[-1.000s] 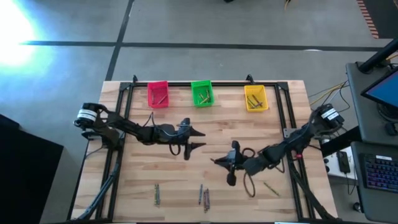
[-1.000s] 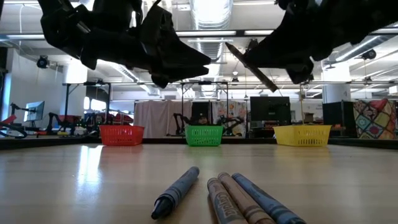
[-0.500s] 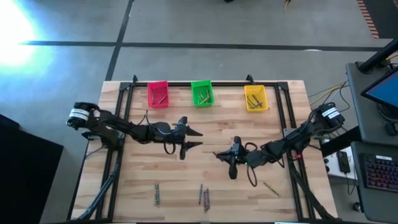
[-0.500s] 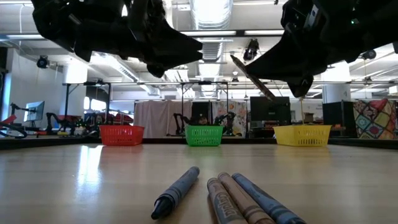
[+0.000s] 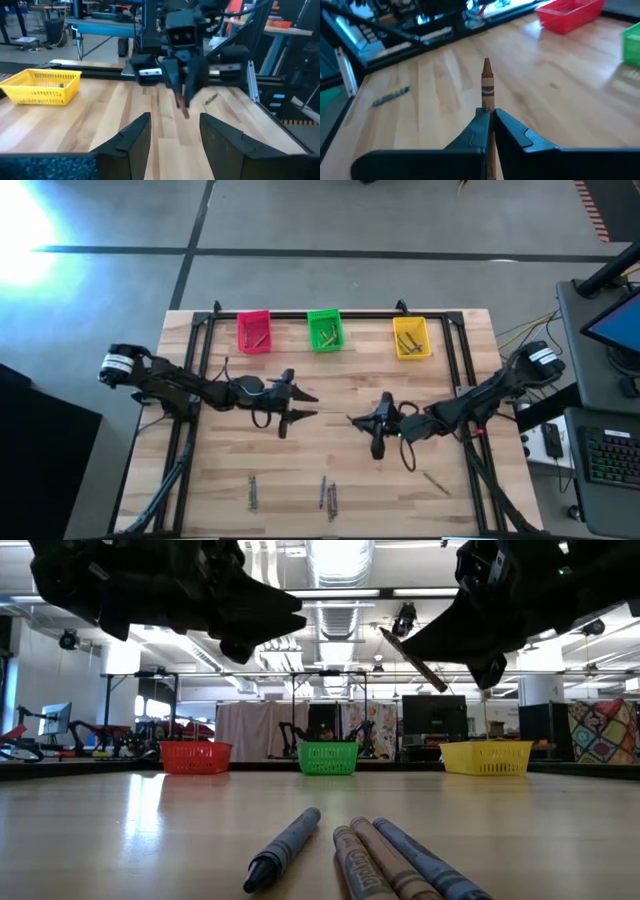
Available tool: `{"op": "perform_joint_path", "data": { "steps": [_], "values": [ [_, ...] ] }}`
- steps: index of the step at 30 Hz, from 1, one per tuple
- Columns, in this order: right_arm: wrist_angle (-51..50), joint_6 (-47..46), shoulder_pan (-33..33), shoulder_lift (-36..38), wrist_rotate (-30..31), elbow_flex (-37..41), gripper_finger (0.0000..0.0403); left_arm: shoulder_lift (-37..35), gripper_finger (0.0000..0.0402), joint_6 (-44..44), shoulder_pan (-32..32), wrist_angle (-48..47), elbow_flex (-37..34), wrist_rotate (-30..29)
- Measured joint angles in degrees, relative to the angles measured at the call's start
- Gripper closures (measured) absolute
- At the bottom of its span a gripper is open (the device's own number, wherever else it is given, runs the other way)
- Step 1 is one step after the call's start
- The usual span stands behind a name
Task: Sort crayons
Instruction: Put the brown crayon into the green basket
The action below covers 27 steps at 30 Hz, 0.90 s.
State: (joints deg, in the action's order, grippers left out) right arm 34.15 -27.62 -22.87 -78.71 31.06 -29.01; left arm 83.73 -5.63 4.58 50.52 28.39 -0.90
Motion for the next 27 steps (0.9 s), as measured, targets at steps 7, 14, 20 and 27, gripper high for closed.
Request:
{"op": "perform_joint_path", "data": {
  "steps": [7, 14, 20, 27],
  "values": [
    [2.29, 2.67, 3.25, 3.98, -0.71, 1.94, 0.039, -3.02, 0.0249, 0.0, -0.07, 1.13, -1.85, -1.43],
    [17.78, 9.24, 7.07, -3.31, -10.57, 0.67, 0.039, 4.34, 0.0249, -2.0, 0.62, 7.58, -1.21, -1.4],
    [18.81, 11.41, 9.87, -6.74, -13.08, -2.49, 0.039, 12.56, 0.0249, -2.39, 0.68, 13.89, 1.95, 0.45],
    [20.55, 13.31, 10.53, -9.2, -13.84, -4.6, 0.039, 19.21, 0.0249, -4.03, 0.99, 14.69, 7.65, 4.62]
  ]
}}
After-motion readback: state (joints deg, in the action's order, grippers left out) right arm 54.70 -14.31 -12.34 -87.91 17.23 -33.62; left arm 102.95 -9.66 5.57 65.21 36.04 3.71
